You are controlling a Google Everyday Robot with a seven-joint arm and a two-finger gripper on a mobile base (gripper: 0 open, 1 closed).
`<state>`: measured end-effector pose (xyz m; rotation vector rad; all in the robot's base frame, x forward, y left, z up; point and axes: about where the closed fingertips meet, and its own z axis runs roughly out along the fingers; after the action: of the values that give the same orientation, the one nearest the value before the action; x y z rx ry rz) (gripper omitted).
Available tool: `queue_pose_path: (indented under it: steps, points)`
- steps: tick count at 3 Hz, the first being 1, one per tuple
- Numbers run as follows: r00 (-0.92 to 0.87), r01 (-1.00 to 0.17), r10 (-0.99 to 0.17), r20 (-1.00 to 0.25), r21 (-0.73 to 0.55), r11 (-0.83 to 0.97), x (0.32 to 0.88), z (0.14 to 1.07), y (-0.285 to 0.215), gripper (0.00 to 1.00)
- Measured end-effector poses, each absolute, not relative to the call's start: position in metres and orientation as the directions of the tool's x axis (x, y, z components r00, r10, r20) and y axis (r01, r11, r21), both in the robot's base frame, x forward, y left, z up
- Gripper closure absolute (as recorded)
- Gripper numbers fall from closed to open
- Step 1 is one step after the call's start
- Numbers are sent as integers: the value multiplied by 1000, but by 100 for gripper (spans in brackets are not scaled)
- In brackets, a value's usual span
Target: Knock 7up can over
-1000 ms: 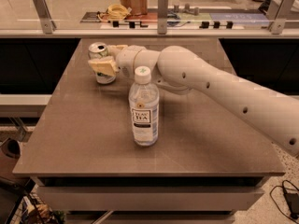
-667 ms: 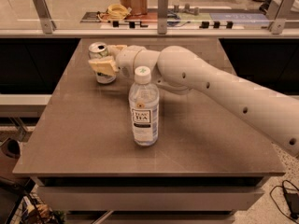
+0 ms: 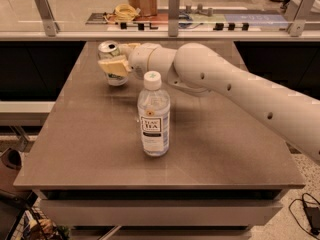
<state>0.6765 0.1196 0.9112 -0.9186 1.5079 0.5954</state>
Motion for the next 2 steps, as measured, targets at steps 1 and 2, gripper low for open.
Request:
queue_pose_path:
  steps: [1,2]
  points:
    - [22,-814,-241,-970,-157,559,683,921,107,100]
    - [-3,-817,-330,-944,-188,545,685,927,96,100]
